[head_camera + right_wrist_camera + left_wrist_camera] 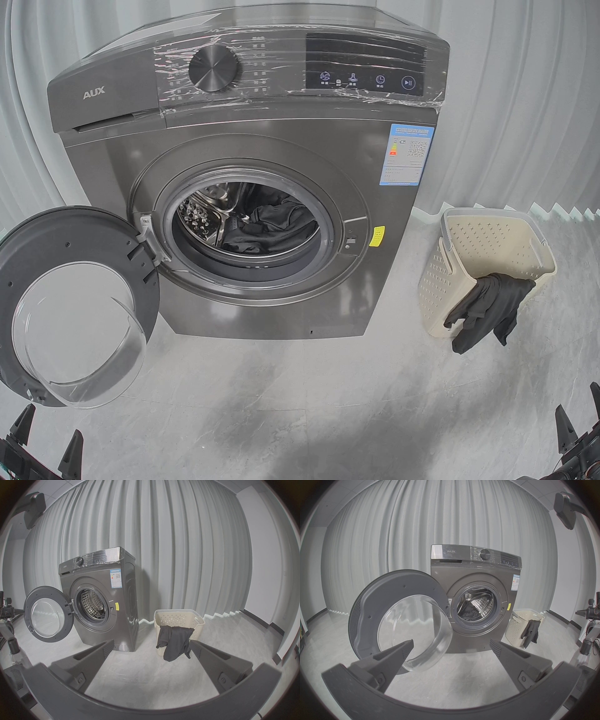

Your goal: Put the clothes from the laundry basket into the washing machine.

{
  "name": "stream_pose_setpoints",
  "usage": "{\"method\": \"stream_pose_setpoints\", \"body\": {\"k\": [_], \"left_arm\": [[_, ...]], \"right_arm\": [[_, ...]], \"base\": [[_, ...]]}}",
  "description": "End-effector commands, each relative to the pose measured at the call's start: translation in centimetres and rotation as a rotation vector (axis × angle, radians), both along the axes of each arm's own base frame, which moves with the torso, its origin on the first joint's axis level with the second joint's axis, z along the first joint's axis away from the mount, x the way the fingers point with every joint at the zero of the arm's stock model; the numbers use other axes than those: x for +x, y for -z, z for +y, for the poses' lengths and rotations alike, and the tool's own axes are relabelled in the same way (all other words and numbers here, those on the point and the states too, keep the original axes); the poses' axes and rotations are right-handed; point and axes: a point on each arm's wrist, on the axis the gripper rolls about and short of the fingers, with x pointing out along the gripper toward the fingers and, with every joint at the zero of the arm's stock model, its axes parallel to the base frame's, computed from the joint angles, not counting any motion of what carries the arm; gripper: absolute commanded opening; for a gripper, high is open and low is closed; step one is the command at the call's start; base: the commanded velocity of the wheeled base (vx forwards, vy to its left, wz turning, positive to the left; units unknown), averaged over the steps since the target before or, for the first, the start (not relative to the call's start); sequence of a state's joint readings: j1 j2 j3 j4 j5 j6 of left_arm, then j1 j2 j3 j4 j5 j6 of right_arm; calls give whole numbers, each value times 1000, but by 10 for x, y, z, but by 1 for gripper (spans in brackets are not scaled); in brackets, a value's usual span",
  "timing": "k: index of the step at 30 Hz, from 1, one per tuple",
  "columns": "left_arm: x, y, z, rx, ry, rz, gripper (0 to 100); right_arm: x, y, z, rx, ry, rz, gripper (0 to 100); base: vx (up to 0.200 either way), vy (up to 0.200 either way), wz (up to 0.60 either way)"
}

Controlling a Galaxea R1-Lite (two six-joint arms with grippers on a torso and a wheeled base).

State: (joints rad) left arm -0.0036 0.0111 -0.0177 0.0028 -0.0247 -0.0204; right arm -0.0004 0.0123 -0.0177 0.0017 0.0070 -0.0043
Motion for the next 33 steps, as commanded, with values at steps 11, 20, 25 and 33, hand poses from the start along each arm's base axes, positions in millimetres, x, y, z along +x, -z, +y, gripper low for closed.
{"method": "stream_pose_setpoints", "body": {"k": [11,20,25,33], "left_arm": [[0,5,0,13,-1,5,100],[0,5,0,14,-4,7,100],[0,5,0,-4,-4,5,100],[0,5,0,-6,-1,6,100]], "right_arm": [[1,5,0,0,-1,8,100],[1,5,0,0,0,8,100],[1,5,0,0,0,8,100],[1,5,0,0,-1,8,100]], "base": [[0,-200,0],[0,-200,0],[0,-200,0],[0,-200,0]]}}
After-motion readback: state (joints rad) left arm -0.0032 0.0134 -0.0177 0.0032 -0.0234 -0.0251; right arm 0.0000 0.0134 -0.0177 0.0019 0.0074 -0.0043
